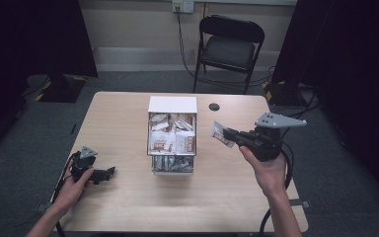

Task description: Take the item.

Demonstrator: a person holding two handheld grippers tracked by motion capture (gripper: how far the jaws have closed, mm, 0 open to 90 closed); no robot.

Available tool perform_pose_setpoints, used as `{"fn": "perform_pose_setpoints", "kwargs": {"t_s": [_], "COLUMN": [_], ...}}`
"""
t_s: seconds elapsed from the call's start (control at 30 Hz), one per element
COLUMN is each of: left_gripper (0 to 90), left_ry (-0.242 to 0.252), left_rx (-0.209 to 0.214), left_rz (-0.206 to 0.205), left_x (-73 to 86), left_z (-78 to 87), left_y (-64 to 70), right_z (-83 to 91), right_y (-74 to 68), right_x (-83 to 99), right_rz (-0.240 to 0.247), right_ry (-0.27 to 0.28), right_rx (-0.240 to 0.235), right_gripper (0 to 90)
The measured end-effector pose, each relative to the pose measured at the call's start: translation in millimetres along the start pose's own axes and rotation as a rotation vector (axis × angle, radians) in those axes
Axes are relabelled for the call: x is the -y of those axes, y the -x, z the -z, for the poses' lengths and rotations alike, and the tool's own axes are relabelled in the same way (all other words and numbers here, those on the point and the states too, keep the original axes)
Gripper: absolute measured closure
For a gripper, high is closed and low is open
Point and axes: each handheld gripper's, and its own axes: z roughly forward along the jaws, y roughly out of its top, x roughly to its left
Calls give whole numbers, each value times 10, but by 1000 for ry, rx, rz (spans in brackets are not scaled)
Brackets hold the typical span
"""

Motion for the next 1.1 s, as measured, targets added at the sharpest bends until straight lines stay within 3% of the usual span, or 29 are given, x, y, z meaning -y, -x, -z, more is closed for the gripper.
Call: {"fn": "perform_pose_setpoints", "kwargs": {"t_s": [0.7, 1.1], "left_gripper": [0, 0], "left_ry": [0, 0], "left_rx": [0, 0], "left_rz": [0, 0], "left_x": [0, 0], "left_z": [0, 0], "left_y": [0, 0], "right_z": [-114, -289], "right_y": [222, 317], "right_x": [366, 531], "right_rz": [-39, -57], "right_ry": [-82, -133], "right_rx": [60, 79], "right_gripper": [900, 900]}}
